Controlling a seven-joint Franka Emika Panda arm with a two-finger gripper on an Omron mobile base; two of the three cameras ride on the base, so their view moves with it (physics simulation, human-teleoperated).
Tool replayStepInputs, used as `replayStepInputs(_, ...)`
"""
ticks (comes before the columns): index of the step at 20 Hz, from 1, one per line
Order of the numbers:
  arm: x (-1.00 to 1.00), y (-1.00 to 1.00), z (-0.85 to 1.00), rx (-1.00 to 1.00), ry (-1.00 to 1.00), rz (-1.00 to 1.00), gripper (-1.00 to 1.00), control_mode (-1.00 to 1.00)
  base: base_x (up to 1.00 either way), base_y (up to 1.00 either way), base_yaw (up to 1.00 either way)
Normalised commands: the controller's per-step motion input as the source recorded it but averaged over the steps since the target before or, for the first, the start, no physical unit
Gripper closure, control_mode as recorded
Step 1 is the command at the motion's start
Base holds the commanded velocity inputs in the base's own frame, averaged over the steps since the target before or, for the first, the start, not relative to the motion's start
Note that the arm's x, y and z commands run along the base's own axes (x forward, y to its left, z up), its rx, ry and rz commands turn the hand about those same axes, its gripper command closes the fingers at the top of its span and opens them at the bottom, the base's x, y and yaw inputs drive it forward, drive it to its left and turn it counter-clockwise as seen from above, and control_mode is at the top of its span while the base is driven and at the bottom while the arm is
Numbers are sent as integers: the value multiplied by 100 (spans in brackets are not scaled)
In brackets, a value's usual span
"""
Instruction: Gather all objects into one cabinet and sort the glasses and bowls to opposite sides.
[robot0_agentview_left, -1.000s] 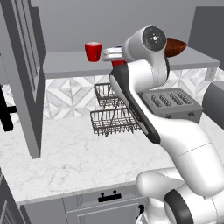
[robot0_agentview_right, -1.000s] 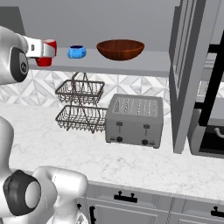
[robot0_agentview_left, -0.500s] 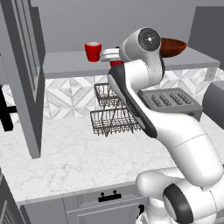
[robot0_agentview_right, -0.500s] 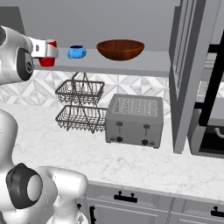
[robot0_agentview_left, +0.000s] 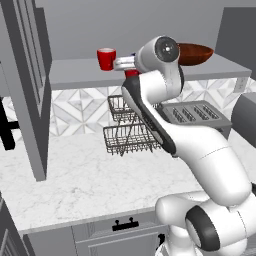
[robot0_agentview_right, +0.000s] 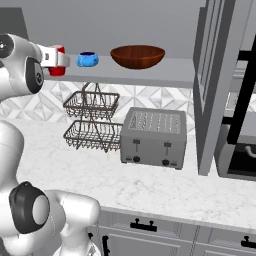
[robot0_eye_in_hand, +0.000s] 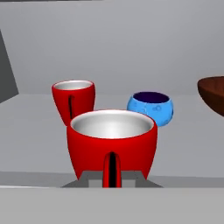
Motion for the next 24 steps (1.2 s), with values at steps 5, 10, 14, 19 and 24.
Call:
replayStepInputs(5, 45, 5, -2, 0, -2, 0, 100, -100, 0, 0, 0)
replayStepInputs(10, 23, 5, -14, 0, -3, 0, 100, -100, 0, 0, 0)
replayStepInputs(14, 2, 0, -30, 0, -7, 0, 100, -100, 0, 0, 0)
replayStepInputs(19, 18, 0, -8, 0, -2, 0, 100, -100, 0, 0, 0)
replayStepInputs(24, 33, 5, 0, 0, 0, 0, 100, -100, 0, 0, 0)
